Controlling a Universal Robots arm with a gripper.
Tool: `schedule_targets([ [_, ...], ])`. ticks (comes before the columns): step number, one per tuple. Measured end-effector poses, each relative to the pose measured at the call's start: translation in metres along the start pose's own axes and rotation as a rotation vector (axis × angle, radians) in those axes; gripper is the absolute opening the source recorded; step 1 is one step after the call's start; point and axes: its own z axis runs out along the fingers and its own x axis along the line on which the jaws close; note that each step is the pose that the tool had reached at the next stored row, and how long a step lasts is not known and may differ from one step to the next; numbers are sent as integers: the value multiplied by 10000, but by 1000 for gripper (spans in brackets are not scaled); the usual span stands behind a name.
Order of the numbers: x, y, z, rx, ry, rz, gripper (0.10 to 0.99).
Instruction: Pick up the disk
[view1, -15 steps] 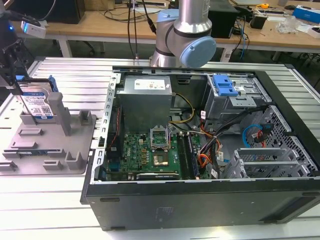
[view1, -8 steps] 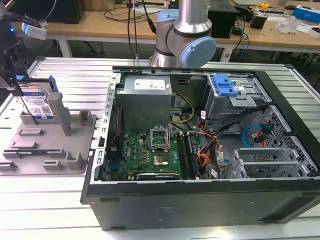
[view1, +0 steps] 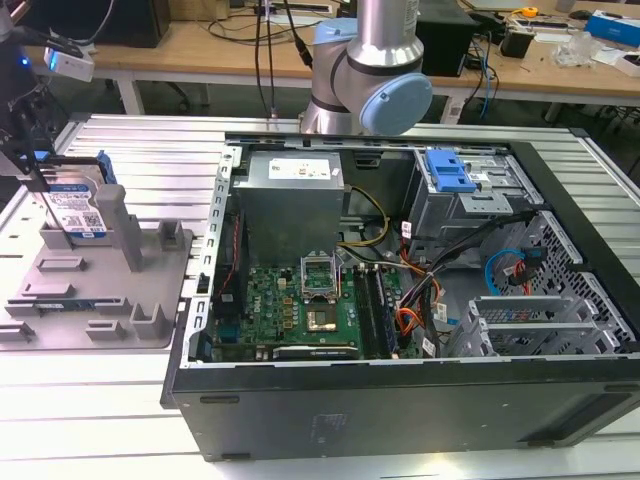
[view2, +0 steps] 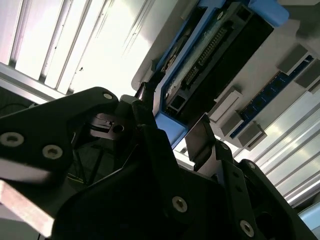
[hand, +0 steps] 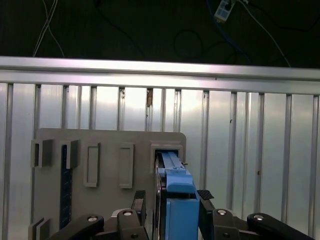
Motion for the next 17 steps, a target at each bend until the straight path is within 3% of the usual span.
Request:
schedule_targets([
  [16,-16,1,21,0,0,20,502],
  [17,-18,1,22,1,0,23,427],
])
